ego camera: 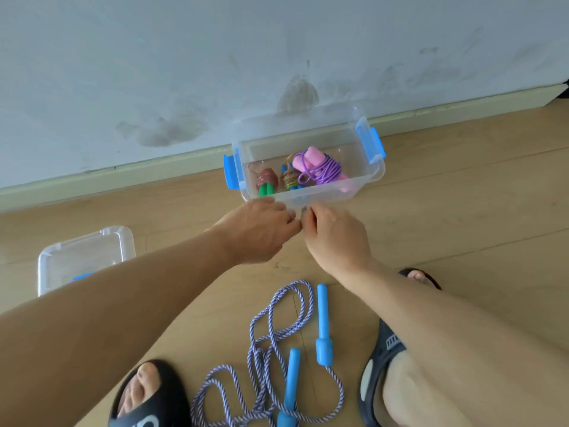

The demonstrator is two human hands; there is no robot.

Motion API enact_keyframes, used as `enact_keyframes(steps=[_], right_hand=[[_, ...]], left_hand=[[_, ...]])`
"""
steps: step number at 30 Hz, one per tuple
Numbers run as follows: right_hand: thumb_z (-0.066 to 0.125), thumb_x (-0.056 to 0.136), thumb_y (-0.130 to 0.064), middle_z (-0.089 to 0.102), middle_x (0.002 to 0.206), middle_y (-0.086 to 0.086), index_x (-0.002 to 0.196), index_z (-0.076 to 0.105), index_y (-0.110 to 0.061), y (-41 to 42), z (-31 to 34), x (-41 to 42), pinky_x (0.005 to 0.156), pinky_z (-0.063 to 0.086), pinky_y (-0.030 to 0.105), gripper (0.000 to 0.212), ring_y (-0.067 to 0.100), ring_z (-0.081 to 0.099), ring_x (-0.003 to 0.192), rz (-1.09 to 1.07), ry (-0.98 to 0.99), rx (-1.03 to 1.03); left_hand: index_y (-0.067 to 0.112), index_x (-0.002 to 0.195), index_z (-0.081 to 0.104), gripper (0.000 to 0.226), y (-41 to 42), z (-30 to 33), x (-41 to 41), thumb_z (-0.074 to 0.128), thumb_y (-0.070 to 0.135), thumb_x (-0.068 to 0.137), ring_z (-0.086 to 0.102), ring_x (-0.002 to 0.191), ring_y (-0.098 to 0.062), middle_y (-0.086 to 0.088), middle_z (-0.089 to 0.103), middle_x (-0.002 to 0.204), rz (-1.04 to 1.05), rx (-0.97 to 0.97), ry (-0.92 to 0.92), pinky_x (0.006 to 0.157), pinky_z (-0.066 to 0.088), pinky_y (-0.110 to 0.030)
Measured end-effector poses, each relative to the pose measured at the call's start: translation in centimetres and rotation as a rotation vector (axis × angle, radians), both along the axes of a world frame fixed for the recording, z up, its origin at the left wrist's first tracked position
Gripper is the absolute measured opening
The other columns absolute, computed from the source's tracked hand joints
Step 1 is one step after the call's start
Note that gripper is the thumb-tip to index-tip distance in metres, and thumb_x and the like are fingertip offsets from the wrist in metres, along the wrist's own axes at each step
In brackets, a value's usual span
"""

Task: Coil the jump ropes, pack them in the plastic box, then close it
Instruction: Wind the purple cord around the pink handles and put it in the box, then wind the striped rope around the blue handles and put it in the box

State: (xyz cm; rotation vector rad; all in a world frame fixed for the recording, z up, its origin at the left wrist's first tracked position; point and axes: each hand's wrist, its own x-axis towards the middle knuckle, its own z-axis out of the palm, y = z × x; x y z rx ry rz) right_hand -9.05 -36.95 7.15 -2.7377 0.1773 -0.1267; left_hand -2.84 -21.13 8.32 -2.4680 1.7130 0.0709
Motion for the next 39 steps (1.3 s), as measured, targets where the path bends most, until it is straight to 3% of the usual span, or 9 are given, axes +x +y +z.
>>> enact_keyframes(steps=[4, 6, 11, 14, 18, 22, 30, 34, 39], right_hand=[[0.041, 0.1, -0.025, 0.06, 0.106, 0.011, 0.108, 0.048, -0.015, 1.0, -3.4, -6.3, 0.068, 0.039, 0.036, 0.015, 0.036, 0.06, 0.097, -0.124, 0.573, 0.066], [0.05, 0.092, -0.014, 0.048, 0.123, 0.009, 0.125, 0.043, -0.02, 1.6, -4.4, -9.1, 0.08, 0.042, 0.038, 0.034, 0.032, 0.053, 0.11, 0.044, 0.774, -0.104], [0.058, 0.086, -0.008, 0.034, 0.139, 0.013, 0.131, 0.044, -0.019, 2.7, -5.5, -12.3, 0.097, 0.035, 0.04, 0.048, 0.032, 0.039, 0.124, 0.496, 0.701, -0.38], [0.058, 0.084, -0.005, 0.039, 0.131, 0.013, 0.133, 0.041, -0.019, 2.9, -6.0, -12.1, 0.09, 0.04, 0.038, 0.054, 0.032, 0.047, 0.116, 0.32, 0.851, -0.279], [0.052, 0.085, -0.012, 0.05, 0.123, 0.01, 0.11, 0.051, -0.017, 2.6, -6.5, -11.5, 0.085, 0.044, 0.034, 0.025, 0.03, 0.054, 0.108, 0.054, 0.957, 0.071], [0.054, 0.08, -0.01, 0.056, 0.103, 0.002, 0.097, 0.057, -0.019, 1.5, -5.4, -10.8, 0.069, 0.035, 0.027, 0.019, 0.023, 0.05, 0.088, 0.037, 0.886, 0.221], [0.062, 0.077, -0.015, 0.058, 0.087, 0.002, 0.08, 0.053, -0.019, 2.7, 4.3, -6.4, 0.068, 0.036, 0.029, 0.01, 0.021, 0.048, 0.079, 0.05, 0.425, 0.445], [0.057, 0.077, -0.002, 0.052, 0.079, -0.003, 0.092, 0.045, -0.019, 4.0, 12.0, -4.6, 0.06, 0.037, 0.032, 0.026, 0.024, 0.048, 0.074, 0.187, 0.311, 0.419], [0.06, 0.078, -0.001, 0.061, 0.115, 0.003, 0.111, 0.036, -0.017, 5.0, 20.3, -3.1, 0.088, 0.053, 0.043, 0.044, 0.025, 0.063, 0.102, 0.187, 0.277, 0.466]], left_hand=[[0.015, 0.128, 0.047, 0.036, 1.3, -3.0, -6.1, 0.05, 0.018, 0.093, 0.062, 0.106, -0.032, -0.006, 0.06, 0.117, 0.263, 0.406, 0.381, 0.08, 0.046, -0.038], [0.016, 0.134, 0.045, 0.04, 1.6, -4.6, -9.6, 0.05, 0.025, 0.096, 0.061, 0.11, -0.033, -0.007, 0.059, 0.123, 0.296, 0.489, 0.505, 0.082, 0.047, -0.039], [0.014, 0.132, 0.05, 0.034, 0.6, -8.1, -16.8, 0.048, 0.023, 0.099, 0.061, 0.113, -0.032, -0.008, 0.059, 0.125, 0.386, 0.408, 0.698, 0.074, 0.043, -0.039], [0.011, 0.131, 0.045, 0.039, -0.5, -8.8, -18.9, 0.054, 0.027, 0.096, 0.06, 0.115, -0.033, -0.009, 0.059, 0.126, 0.631, 0.388, 0.816, 0.08, 0.048, -0.042], [0.016, 0.13, 0.04, 0.042, -1.1, -9.7, -20.8, 0.057, 0.024, 0.092, 0.063, 0.111, -0.034, -0.008, 0.062, 0.123, 0.862, 0.343, 0.864, 0.079, 0.047, -0.04], [0.017, 0.119, 0.048, 0.028, -0.5, -9.6, -19.7, 0.051, 0.027, 0.093, 0.064, 0.103, -0.036, -0.012, 0.063, 0.113, 1.018, 0.206, 0.926, 0.078, 0.049, -0.04], [0.01, 0.084, 0.053, 0.018, 1.8, 1.8, -9.2, 0.052, 0.023, 0.098, 0.064, 0.042, -0.016, -0.009, 0.066, 0.059, 1.2, -0.434, 1.062, 0.047, 0.055, -0.024], [0.015, 0.081, 0.051, 0.026, 2.8, 10.5, -6.4, 0.052, 0.034, 0.098, 0.072, 0.057, -0.02, -0.015, 0.073, 0.071, 1.125, -0.639, 0.967, 0.06, 0.058, -0.026], [0.002, 0.092, 0.054, 0.039, 5.0, 20.0, -6.6, 0.058, 0.04, 0.097, 0.075, 0.064, -0.021, -0.012, 0.075, 0.074, 1.017, -0.782, 0.858, 0.071, 0.058, -0.032]])
